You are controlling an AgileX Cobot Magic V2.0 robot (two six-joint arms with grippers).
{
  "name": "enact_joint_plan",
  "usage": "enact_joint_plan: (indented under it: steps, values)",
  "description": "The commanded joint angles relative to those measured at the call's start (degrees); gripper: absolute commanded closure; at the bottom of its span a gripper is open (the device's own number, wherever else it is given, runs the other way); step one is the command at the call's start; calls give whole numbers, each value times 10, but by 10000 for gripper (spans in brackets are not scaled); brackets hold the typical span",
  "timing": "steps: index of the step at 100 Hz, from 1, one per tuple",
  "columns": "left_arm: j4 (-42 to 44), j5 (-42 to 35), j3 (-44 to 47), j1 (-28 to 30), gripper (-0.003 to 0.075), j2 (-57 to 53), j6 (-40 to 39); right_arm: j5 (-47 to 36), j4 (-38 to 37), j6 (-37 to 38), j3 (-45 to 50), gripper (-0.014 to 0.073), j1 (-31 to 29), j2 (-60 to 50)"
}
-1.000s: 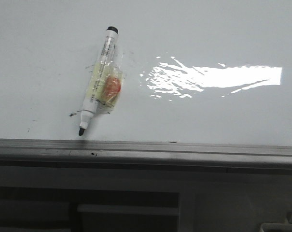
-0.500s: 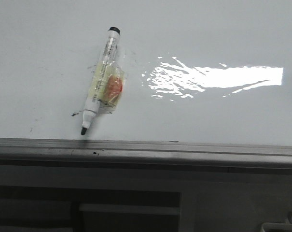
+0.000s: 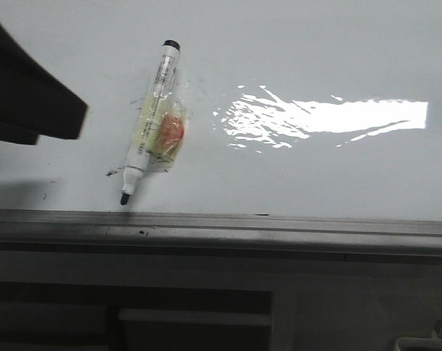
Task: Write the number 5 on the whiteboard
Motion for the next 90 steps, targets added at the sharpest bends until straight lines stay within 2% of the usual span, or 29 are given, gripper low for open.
enact_joint_plan:
  steps: [1,15,39,44,51,67,79,90]
  values:
    - [-35,-99,-20,-42,352,29,2,-37,3,-7,-20,246,0,9]
    - [-41,-164,-21,-80,352,82,2,-37,3,-7,-20,246,0,9]
    - [-45,-187,-38,-87,359,134,2,-37,8,-7,-20,246,0,9]
    - [-45,-187,-42,-87,388,143,2,-37,11,-7,-20,246,0,9]
    - [-45,-187,-47,-87,469,151,2,-37,10,-7,-20,246,1,9]
    - [-45,-196,-51,-87,734,167,2,-37,21,-7,-20,246,13,9]
    - [-44,-183,-54,-87,741,163,2,-36,37,-20,-23,247,24,9]
    - [15,-117,-79,-88,741,144,17,-7,123,-126,-39,248,37,13]
